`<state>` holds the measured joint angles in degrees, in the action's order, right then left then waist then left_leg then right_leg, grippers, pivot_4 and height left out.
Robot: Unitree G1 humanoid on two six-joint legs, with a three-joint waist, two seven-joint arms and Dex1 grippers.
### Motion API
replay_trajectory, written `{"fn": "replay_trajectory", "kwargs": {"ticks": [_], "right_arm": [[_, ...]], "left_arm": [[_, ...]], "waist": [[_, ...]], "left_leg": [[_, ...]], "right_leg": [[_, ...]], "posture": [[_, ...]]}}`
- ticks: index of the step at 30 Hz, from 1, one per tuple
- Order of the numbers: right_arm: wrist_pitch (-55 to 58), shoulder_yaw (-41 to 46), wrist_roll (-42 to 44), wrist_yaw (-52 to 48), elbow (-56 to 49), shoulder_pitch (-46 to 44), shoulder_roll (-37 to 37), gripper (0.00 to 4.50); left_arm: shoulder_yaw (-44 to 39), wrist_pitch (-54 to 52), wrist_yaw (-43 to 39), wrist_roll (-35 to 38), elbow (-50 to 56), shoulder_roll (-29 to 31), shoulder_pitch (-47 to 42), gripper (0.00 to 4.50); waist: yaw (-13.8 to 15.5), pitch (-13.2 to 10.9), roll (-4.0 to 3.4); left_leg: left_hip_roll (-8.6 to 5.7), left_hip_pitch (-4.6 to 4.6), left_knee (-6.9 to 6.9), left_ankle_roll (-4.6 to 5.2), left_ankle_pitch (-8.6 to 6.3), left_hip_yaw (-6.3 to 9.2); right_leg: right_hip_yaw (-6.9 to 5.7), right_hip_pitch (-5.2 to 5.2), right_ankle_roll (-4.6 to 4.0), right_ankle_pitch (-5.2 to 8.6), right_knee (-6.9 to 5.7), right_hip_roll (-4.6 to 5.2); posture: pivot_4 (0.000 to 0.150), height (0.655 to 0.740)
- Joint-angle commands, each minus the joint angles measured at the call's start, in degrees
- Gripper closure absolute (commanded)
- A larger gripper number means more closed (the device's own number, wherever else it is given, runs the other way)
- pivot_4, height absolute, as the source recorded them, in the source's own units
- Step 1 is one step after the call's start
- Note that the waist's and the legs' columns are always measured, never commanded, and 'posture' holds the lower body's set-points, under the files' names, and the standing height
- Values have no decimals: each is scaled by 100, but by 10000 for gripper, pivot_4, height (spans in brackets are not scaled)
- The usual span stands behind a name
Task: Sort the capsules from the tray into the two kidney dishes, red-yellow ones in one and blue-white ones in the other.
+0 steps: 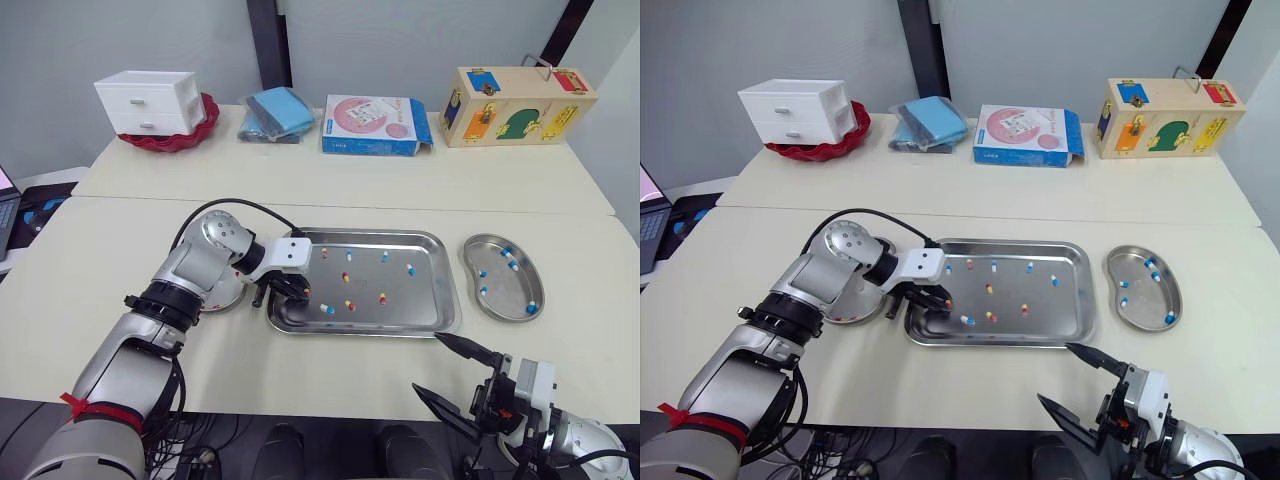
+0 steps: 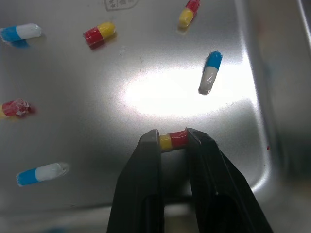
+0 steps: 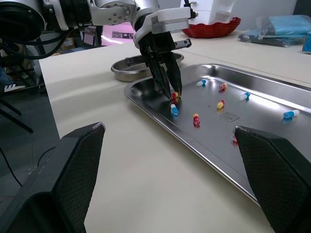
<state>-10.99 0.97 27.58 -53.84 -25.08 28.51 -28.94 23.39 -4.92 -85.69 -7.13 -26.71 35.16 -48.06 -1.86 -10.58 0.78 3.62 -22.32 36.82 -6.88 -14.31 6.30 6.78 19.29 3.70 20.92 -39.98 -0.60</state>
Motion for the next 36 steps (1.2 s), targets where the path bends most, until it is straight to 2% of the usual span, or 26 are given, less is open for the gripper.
{"fn": "replay_trajectory", "kwargs": {"ticks": [1,16,27,36], "right_arm": [[-136,23,-11,-33,-190,23,-22,0],[-73,23,215,-428,-345,2,-318,0],[76,78,484,-1226,-73,-389,-895,0],[300,67,618,-1452,362,-1044,-867,0]], "left_arm": [[-10,-102,-92,57,237,67,64,39335],[-696,-1155,-48,657,1770,900,393,39335],[-2189,-2440,716,1205,2739,2311,1939,39335],[-2893,-2628,1625,1462,2905,2359,2648,39335]], "waist": [[0,0,0],[0,-2,0],[-3,-6,2],[19,-11,8]], "left_leg": [[0,0,0,0,0,0],[1,-2,0,0,0,0],[4,0,-1,0,0,-1],[4,-1,-1,0,0,1]], "right_leg": [[0,0,0,0,0,0],[0,1,0,0,0,0],[1,2,0,0,0,1],[-3,3,0,0,1,2]], "posture": [[1500,7400],[1500,7400],[1500,7400],[1500,7400]]}}
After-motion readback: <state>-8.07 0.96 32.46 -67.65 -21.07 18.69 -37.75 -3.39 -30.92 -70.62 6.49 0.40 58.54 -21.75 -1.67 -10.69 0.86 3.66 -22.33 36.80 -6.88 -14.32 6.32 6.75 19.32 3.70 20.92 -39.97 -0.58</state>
